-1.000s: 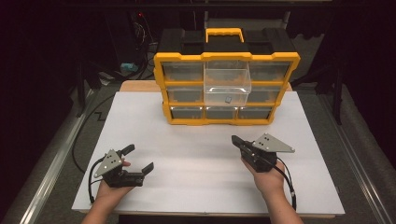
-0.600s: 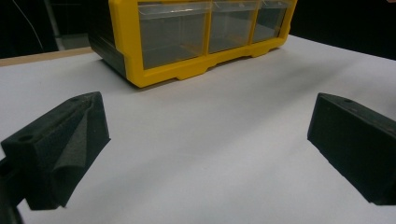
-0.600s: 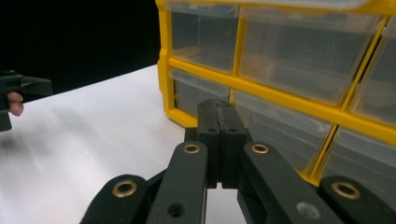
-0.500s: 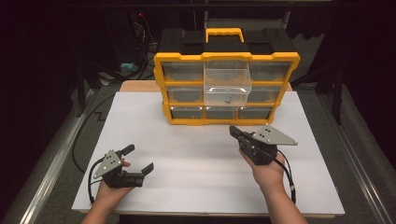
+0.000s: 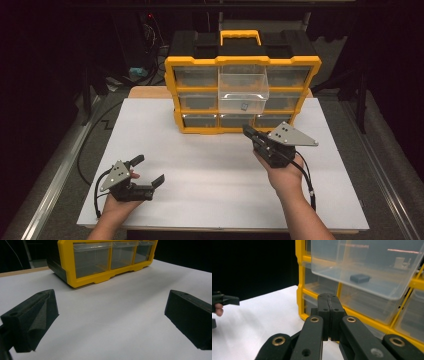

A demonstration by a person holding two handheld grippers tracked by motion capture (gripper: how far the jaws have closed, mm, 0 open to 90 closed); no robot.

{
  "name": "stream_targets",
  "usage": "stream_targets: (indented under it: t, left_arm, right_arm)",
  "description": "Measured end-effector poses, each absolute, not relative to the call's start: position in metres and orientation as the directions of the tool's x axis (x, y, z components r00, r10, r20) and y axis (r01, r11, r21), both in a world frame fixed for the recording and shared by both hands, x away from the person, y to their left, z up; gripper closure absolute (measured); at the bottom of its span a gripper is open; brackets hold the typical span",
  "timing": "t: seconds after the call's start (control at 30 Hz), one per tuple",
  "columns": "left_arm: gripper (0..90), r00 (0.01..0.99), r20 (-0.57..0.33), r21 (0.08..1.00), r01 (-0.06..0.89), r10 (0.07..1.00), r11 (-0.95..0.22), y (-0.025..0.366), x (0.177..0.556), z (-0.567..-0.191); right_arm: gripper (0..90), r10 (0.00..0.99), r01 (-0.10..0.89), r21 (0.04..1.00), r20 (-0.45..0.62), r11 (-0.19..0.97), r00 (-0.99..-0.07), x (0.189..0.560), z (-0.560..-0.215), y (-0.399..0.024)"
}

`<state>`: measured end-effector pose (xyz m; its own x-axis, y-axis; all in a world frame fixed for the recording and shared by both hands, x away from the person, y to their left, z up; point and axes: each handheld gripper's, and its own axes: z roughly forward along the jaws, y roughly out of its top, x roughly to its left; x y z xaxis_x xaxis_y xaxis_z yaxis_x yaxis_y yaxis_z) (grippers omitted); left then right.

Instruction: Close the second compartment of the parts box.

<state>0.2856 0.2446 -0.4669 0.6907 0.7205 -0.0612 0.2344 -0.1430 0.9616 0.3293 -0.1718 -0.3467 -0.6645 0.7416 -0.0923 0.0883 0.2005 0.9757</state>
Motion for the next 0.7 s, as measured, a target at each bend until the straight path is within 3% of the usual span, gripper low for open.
stream_targets:
  t: [0.7]
  left_arm:
    - [0.3,0.694,-0.058,0.963,0.228,0.718,-0.143,0.244,0.287,-0.467]
  right_arm:
    - [90.0,0.747,0.028,0.978,-0.141,0.208,-0.649,0.339,-0.309,-0.157]
